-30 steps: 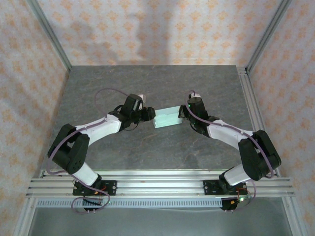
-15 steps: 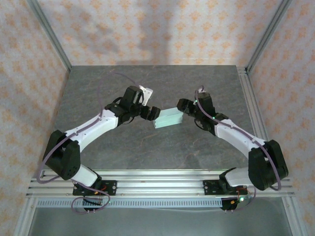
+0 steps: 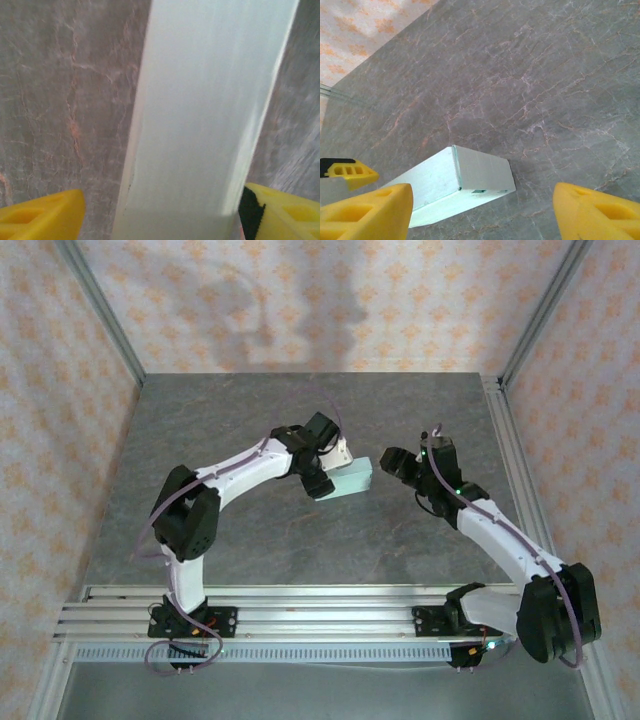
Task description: Fold the paper box
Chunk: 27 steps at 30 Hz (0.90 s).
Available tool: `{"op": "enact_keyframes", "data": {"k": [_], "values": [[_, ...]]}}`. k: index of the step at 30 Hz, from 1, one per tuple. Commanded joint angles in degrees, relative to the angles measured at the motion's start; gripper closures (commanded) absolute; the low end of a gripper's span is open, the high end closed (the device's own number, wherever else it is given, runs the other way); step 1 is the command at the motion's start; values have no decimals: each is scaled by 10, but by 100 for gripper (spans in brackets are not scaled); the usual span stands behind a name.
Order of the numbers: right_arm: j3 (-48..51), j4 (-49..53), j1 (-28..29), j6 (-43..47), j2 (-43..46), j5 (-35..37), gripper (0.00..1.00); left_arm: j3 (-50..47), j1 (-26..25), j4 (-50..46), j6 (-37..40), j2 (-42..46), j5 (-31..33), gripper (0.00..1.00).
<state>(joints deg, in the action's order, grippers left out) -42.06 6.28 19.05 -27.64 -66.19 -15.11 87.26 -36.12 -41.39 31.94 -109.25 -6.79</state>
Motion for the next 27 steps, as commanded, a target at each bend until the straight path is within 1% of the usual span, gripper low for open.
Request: {"op": "enact_keyframes", "data": {"k": [1,3,4,5,6,7,8,11,15,18,20,21,23,25,27], "values": [[12,8,-3,9,4,-4,27,44,-4,-85,44,2,30,31],[12,4,-3,10,-3,-6,27,50,-7,-99,49,2,33,31],[10,3,-3,12,-6,-7,27,50,-10,-104,51,2,42,33],[8,4,-3,12,-9,-8,27,47,-14,-106,53,2,50,39],[5,5,-3,12,-13,-10,27,44,-17,-103,53,2,58,47],[4,5,-2,13,-13,-12,27,41,-19,-103,53,2,62,57],[0,5,-3,13,-13,-14,28,38,-21,-104,52,5,63,60],[-9,5,-3,13,-28,-21,28,30,-26,-102,49,8,68,61],[-18,7,-3,1,-31,-26,28,9,-33,-79,46,19,100,62],[-27,14,-6,-47,-34,-31,27,-27,-45,-23,49,42,146,59],[-33,14,-11,-87,-41,-51,26,-59,-57,25,58,58,183,59],[-37,14,-16,-108,-49,-70,25,-76,-65,49,64,65,203,59],[-44,11,-29,-159,-70,-129,25,-113,-81,116,77,77,247,58],[-51,8,-47,-229,-98,-191,25,-146,-97,178,91,85,296,59],[-45,-19,-60,-283,-119,-229,25,-173,-112,230,101,92,333,60]]}}
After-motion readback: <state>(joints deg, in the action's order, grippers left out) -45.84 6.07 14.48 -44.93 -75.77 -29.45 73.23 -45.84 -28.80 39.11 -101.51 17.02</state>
